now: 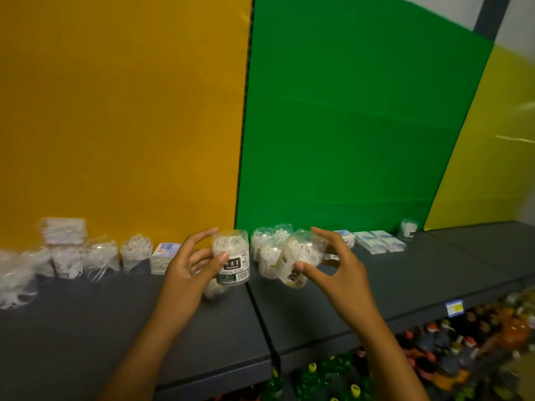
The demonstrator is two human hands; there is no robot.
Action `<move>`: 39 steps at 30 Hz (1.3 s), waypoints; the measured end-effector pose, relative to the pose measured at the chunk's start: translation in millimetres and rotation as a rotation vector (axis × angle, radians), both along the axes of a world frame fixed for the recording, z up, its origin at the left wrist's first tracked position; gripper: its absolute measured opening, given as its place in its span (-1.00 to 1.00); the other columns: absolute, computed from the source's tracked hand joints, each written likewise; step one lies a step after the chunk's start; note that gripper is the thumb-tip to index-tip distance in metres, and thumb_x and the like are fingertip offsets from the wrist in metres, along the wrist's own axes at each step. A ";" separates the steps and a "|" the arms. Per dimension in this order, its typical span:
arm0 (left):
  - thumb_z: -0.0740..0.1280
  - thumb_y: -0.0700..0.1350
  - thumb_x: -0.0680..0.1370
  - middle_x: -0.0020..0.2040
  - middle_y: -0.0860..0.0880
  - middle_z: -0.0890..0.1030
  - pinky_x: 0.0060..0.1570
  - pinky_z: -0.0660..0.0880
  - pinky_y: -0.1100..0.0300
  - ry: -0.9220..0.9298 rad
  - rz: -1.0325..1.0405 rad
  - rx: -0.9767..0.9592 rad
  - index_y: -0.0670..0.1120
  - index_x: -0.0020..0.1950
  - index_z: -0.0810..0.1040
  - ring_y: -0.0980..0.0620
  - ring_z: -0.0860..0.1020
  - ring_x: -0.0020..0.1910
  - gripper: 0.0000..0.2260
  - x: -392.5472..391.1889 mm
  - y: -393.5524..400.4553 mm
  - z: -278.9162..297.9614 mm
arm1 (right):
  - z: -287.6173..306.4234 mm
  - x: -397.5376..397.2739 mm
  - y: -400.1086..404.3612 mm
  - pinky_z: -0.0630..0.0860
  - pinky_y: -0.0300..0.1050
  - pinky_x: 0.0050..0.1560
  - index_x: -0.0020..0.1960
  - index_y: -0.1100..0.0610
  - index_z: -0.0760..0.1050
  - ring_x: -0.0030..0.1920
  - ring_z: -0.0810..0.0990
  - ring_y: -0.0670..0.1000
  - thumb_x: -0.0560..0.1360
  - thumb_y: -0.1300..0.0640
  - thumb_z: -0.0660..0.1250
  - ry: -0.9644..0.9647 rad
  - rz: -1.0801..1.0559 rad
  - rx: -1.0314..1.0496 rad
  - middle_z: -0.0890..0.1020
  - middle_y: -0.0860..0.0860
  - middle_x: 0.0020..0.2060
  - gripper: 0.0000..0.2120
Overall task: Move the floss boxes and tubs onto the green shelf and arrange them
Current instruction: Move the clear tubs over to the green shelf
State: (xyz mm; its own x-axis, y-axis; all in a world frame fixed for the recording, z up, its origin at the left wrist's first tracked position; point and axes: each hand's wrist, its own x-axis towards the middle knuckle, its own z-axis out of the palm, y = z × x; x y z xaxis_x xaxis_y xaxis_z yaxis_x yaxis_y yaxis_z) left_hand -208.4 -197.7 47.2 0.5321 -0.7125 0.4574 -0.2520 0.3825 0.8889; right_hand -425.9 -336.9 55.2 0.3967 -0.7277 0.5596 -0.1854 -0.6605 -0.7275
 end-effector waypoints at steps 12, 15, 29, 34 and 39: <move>0.37 -0.14 0.50 -0.02 0.20 0.67 -0.08 0.54 0.35 0.017 0.029 0.020 0.07 0.32 0.45 0.18 0.61 0.05 -0.60 9.2 -70.3 -3.3 | -12.9 15.8 -81.5 0.49 -0.36 0.09 0.28 -0.22 0.43 0.13 0.52 -0.28 0.35 -0.01 0.57 0.079 0.066 0.022 0.53 -0.28 0.19 -0.43; 0.37 -0.13 0.49 -0.01 0.20 0.67 -0.06 0.55 0.33 0.004 0.062 0.033 0.09 0.31 0.45 0.18 0.61 0.05 -0.60 2.9 -77.9 -0.3 | -16.3 21.7 -98.3 0.45 -0.46 0.04 0.27 -0.20 0.43 0.13 0.51 -0.28 0.35 0.01 0.58 0.140 0.133 0.020 0.52 -0.25 0.19 -0.44; 0.39 -0.08 0.44 0.05 -0.04 0.67 0.16 0.52 -0.16 0.085 0.346 0.039 0.12 0.29 0.48 0.04 0.62 0.08 -0.59 -69.1 -69.9 -21.1 | -54.7 38.3 -151.5 0.53 -0.08 0.20 0.27 -0.14 0.38 0.19 0.48 -0.13 0.33 0.02 0.59 0.354 0.476 -0.070 0.49 -0.15 0.21 -0.40; 0.40 -0.07 0.47 0.08 -0.08 0.66 0.20 0.49 -0.18 0.099 0.403 0.074 0.17 0.28 0.47 -0.01 0.61 0.12 -0.60 -85.0 -62.5 -27.0 | -70.0 41.4 -150.7 0.48 -0.12 0.23 0.29 -0.12 0.36 0.20 0.44 -0.12 0.36 0.04 0.57 0.372 0.527 -0.104 0.47 -0.12 0.19 -0.40; 0.46 -0.01 0.46 0.10 -0.07 0.65 0.18 0.51 -0.16 0.090 0.413 0.072 0.20 0.27 0.48 -0.01 0.60 0.14 -0.59 -85.3 -61.2 -22.3 | -72.7 41.3 -150.3 0.36 -0.28 0.21 0.34 -0.10 0.33 0.25 0.41 -0.10 0.40 0.04 0.54 0.375 0.547 -0.116 0.44 -0.10 0.22 -0.39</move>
State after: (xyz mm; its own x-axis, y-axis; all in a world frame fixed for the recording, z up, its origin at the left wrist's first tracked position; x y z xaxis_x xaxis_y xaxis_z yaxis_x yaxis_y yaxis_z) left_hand -293.7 -258.9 24.9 0.8150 -0.4598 0.3527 -0.2907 0.2021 0.9352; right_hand -384.6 -487.2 -17.5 0.8740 -0.3097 0.3744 -0.0282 -0.8015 -0.5973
